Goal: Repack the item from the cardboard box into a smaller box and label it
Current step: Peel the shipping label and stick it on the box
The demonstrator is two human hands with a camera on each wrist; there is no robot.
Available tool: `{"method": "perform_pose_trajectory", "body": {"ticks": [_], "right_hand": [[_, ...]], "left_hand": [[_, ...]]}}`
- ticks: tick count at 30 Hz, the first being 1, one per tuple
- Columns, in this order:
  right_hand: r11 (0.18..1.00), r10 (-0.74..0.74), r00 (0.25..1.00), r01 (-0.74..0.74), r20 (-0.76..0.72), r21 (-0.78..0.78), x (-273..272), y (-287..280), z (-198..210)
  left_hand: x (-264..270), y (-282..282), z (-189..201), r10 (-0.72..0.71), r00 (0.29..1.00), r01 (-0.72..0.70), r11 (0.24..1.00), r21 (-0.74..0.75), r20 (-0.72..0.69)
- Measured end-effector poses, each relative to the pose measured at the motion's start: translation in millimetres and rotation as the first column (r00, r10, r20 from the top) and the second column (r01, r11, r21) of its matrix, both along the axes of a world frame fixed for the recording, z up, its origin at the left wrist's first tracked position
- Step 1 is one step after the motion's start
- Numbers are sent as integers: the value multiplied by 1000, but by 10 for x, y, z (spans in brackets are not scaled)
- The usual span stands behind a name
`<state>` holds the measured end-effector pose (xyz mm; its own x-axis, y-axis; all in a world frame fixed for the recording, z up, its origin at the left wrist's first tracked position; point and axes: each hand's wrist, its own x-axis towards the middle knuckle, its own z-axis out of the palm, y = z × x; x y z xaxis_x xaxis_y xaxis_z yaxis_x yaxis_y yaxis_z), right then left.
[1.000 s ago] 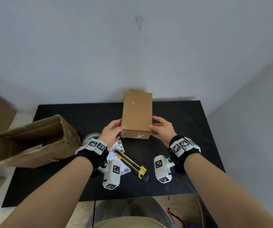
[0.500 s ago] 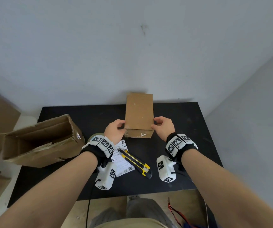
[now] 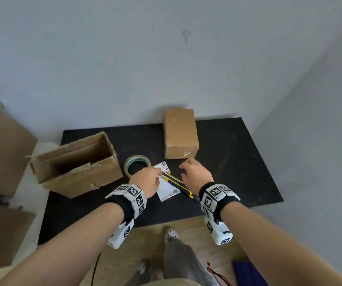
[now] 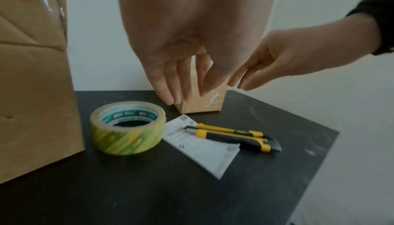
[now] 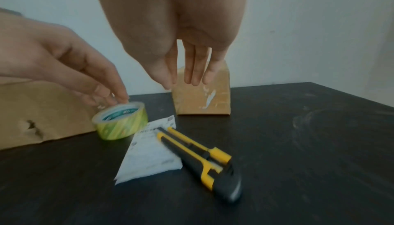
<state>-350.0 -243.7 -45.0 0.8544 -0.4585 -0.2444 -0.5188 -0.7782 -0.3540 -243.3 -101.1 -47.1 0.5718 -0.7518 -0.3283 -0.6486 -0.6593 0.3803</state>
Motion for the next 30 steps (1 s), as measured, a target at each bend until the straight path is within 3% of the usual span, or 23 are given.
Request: {"method": "perform_pose_trajectory", "body": {"ticks": [4,12,21,24,30], "right_hand": [[997,69,994,-67,-83,22,-102,358,-174],[991,-35,992,50,-124,125,-179,642,-515],[988,-6,995,21,-99,151,-309,597,-702],[985,1,997,13,-79,172,-342,586,-749],[977,-41,998,51,-51,209,-358,502,-807]], "left_hand": [[-119,257,-188,-90,996,90,992,88,-5],[-302,599,-596,-141,987,145,988,52,-74],[-377,430,-869,-237,968,242,969,-60,79],[-366,381,-955,-226,965,232,972,-34,133],[-319,277,-1075,-343,899,330,939,96,273]]}}
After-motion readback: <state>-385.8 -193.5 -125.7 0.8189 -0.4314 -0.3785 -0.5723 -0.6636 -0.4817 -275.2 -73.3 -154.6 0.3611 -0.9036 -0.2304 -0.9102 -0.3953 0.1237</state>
